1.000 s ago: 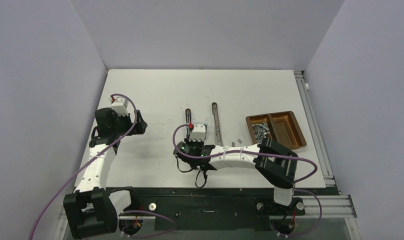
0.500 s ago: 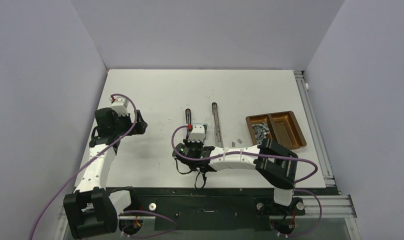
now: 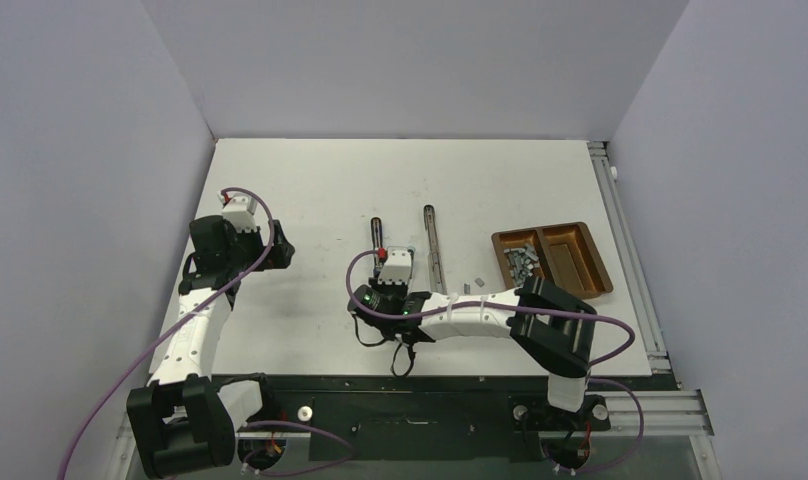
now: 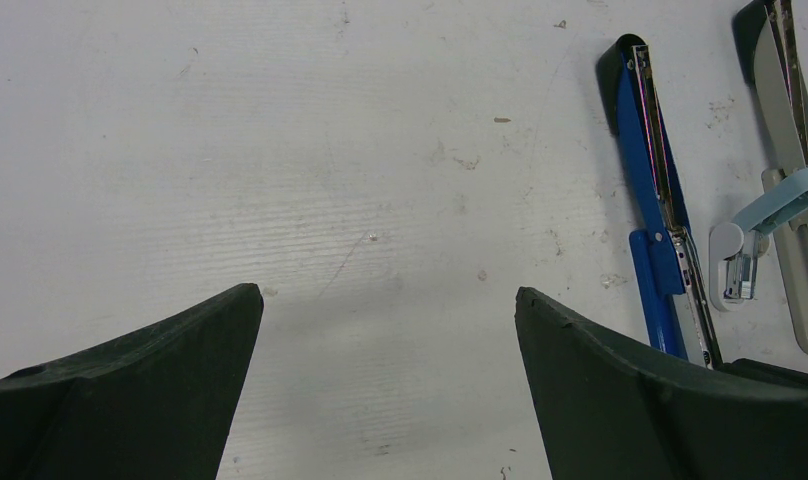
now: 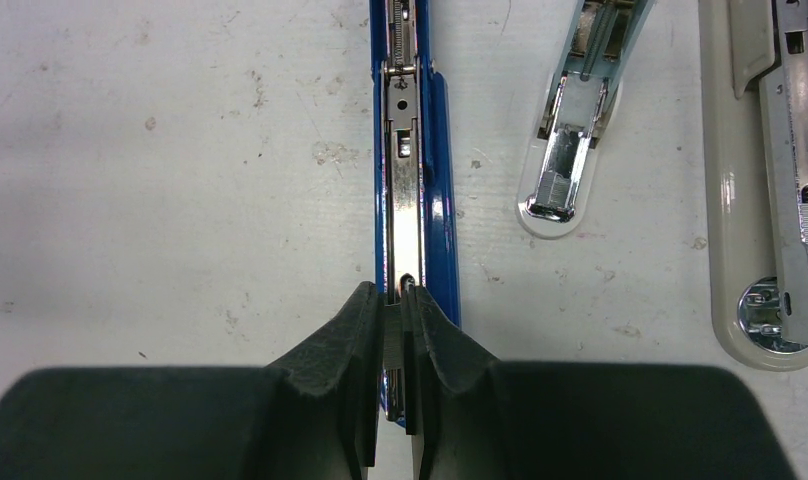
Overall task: Load the staples into the stapler
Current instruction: Install the staple into the stapler.
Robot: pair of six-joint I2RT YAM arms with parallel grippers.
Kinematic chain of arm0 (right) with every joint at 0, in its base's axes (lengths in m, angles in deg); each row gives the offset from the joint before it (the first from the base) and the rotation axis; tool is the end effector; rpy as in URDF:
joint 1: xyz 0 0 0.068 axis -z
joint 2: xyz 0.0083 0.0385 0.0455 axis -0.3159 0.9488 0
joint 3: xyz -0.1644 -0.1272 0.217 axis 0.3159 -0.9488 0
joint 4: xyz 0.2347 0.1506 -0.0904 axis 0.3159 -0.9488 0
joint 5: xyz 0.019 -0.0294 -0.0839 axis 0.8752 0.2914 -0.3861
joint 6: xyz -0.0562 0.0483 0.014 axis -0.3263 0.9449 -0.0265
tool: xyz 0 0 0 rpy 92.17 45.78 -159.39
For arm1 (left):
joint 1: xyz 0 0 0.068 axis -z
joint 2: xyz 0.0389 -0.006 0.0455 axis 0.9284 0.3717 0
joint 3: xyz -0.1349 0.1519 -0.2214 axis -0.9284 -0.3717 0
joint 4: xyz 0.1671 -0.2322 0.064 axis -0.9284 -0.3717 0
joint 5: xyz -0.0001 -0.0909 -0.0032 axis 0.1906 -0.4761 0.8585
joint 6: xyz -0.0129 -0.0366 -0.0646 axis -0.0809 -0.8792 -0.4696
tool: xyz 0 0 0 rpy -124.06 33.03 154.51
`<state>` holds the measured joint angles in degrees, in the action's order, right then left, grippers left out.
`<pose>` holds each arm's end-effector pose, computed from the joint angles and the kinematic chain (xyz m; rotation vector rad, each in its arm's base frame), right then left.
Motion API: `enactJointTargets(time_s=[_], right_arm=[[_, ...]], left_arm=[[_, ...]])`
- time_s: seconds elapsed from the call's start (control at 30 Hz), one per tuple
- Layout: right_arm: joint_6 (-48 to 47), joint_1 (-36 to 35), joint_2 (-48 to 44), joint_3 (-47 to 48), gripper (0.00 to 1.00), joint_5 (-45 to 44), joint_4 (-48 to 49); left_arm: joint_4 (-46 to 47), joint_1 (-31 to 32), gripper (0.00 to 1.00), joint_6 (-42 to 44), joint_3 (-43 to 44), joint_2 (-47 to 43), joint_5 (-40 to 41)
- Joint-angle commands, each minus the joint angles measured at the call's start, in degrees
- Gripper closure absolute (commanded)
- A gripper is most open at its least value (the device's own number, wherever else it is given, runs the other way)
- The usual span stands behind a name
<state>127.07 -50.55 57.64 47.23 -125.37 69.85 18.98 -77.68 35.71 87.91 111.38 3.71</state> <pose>0.1873 0.3805 0.1575 0.0452 2.2878 0.3406 0.2727 0.0236 0.2430 -0.0331 2.1617 -0.3124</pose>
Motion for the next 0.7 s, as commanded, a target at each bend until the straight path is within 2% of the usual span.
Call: enactJointTargets(time_s=[0.0, 0.67], right_arm=[[0.85, 0.46, -1.39, -0.39, 0.91, -0.49, 1.45], [0.04, -0.54, -3.65, -0.82, 0.91, -3.6, 1.47]], left_arm=[[1.88, -0.34, 0.04, -0.16, 1.17, -0.88, -0.96], [1.83, -0.31, 0.04, -0.24, 1.08, -0.87, -1.02]])
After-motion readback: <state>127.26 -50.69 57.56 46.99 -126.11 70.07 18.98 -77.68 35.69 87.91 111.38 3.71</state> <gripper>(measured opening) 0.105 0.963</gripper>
